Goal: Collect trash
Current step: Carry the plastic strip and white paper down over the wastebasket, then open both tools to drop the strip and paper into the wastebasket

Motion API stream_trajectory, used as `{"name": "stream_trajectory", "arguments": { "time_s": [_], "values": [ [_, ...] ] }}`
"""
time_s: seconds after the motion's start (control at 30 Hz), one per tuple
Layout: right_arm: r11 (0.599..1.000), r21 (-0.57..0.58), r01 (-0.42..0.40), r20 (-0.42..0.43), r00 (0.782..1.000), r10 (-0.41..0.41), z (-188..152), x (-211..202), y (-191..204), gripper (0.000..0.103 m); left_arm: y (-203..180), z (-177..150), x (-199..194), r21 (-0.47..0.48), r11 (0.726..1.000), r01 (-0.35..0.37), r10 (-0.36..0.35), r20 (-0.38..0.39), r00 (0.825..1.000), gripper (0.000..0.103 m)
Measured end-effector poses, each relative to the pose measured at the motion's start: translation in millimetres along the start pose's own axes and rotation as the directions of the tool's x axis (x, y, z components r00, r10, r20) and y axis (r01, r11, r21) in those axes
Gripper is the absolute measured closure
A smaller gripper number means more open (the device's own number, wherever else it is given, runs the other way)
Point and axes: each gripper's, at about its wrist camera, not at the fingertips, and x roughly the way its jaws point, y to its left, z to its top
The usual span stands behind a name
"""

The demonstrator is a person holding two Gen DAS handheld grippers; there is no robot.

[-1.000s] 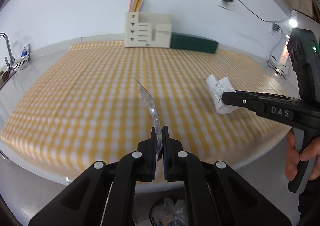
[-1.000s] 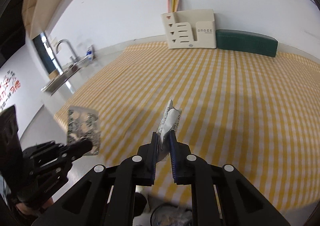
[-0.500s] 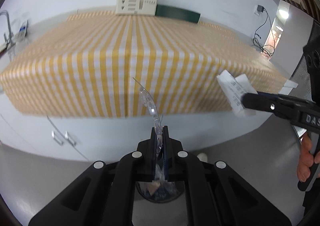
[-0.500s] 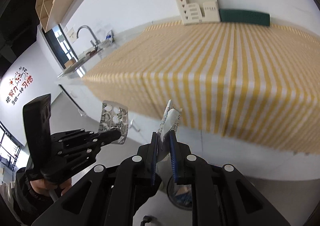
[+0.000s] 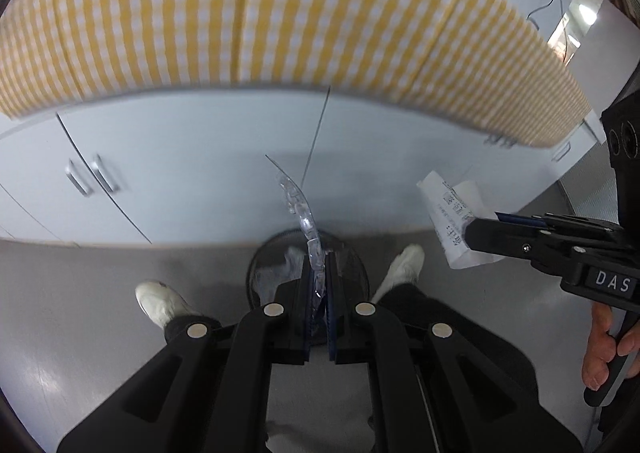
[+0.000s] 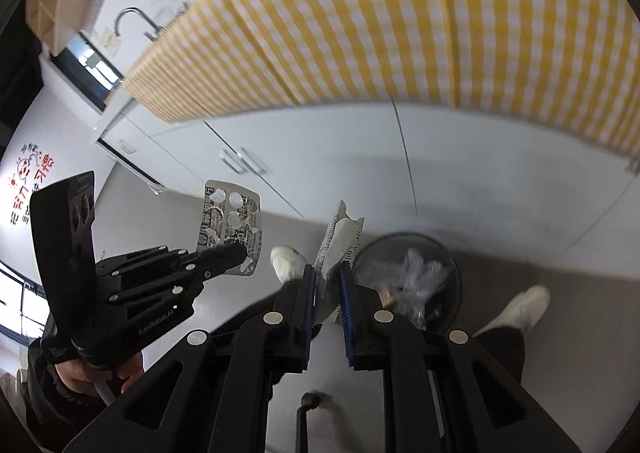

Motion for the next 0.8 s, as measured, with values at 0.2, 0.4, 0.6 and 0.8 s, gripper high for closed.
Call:
{"name": "stream_trajectory", "arguments": {
  "time_s": [0.2, 0.4, 0.6, 0.8],
  "values": [
    [0.998, 0.059, 0.001, -0.073, 0.997, 0.003, -15, 41, -23, 0.086, 0, -17, 45, 0.023, 1.0, -0.012, 0.013, -0.062, 0.998, 0.097],
    [0.995, 0.103, 0.002, -0.15, 0.989, 0.014, -23, 83, -44, 0.085, 3, -31, 95, 0.03, 0.999, 0.032, -0.027, -0.154, 0.988, 0.097],
    [0.989, 0.15, 0.014, -0.215, 0.977, 0.019, -26, 117, -66, 0.084, 7, -42, 134, 0.059, 0.997, 0.038, -0.025, -0.209, 0.978, 0.097],
    [0.982, 0.186, 0.028, -0.263, 0.965, 0.022, -23, 143, -80, 0.08, 7, -45, 168, 0.093, 0.994, 0.05, -0.023, -0.271, 0.962, 0.097]
  ]
}}
